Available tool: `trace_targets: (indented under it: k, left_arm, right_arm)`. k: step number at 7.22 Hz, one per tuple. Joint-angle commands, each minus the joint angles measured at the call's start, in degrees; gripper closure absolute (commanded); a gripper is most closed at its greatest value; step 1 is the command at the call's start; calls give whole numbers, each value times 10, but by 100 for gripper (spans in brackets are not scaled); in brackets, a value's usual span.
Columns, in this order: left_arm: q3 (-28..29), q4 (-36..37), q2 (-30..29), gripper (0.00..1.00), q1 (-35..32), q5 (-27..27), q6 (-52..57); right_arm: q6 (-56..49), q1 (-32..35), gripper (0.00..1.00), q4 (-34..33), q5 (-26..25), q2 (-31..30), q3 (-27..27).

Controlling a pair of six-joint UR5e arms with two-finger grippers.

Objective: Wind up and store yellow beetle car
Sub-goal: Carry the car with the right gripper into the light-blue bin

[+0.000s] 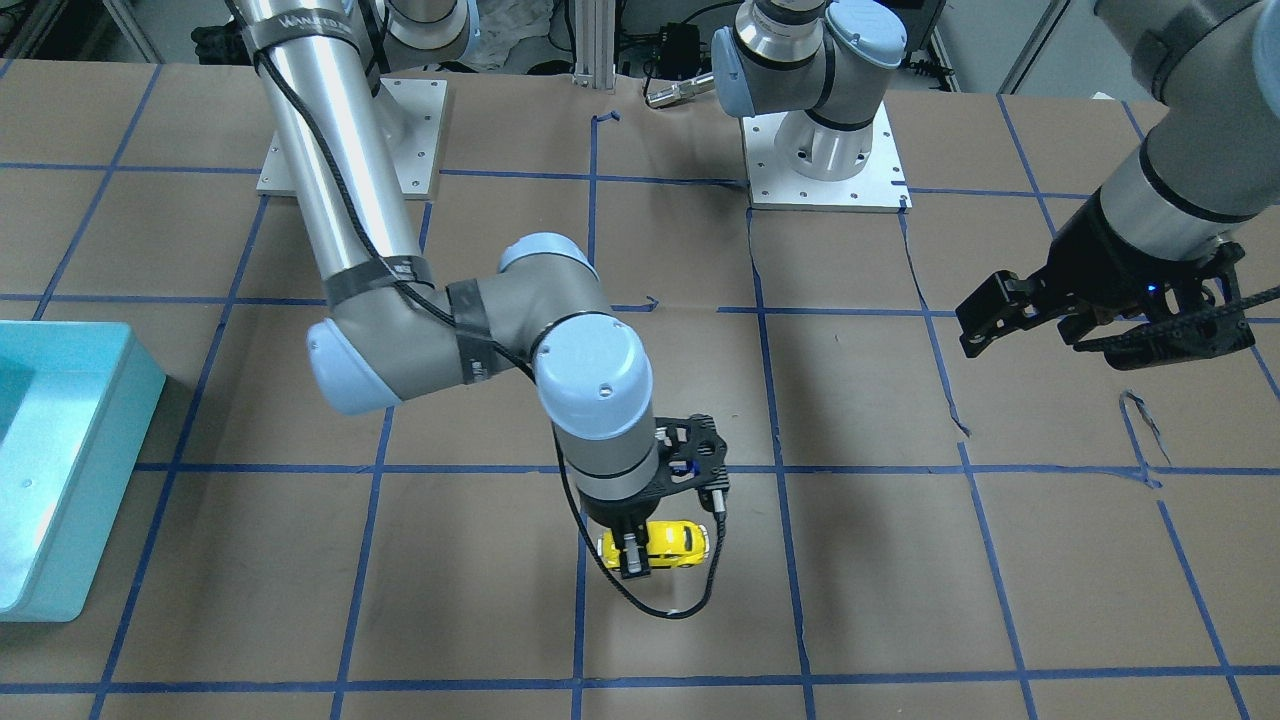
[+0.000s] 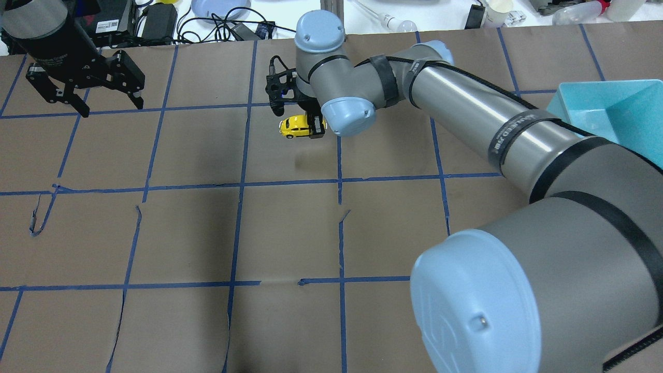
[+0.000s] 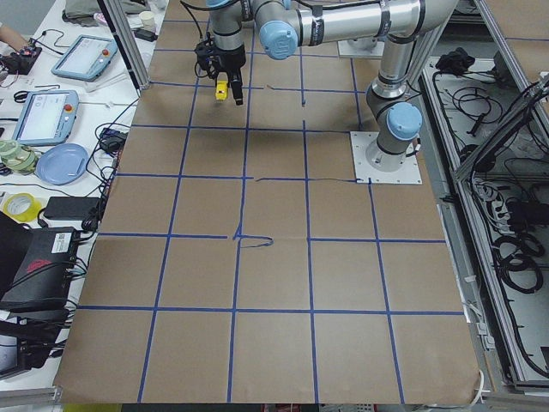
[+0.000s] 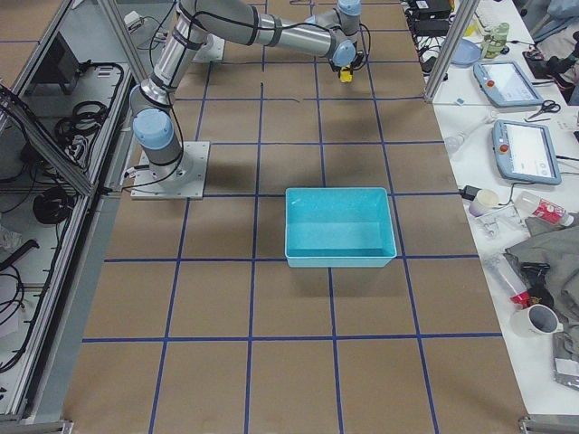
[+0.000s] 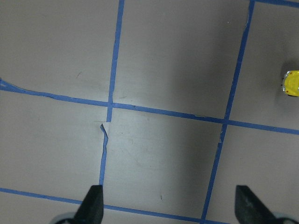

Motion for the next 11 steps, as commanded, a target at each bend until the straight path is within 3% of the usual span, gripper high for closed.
trace_targets:
  k: [1, 3, 5, 7, 10, 11]
  left_arm:
    - [0, 0, 0, 0, -1, 0, -1]
    - [0, 0, 0, 0, -2, -2, -1]
    - [0, -1, -1, 0, -16, -1, 0]
    - [2, -1, 11, 0, -22, -3, 0]
    - [-9, -2, 26, 0, -44, -1, 1]
    - [-14, -2, 30, 0, -66, 0, 2]
  right_arm:
    - [17, -101, 100, 42, -2, -100, 71]
    - [7, -199, 100, 44, -2, -163, 134]
    - [-81, -314, 100, 47, -21, -197, 163]
    - [-138, -429, 100, 55, -20, -201, 181]
    - [-353, -547, 100, 32, -45, -185, 210]
    - [-420, -576, 100, -16, -43, -173, 231]
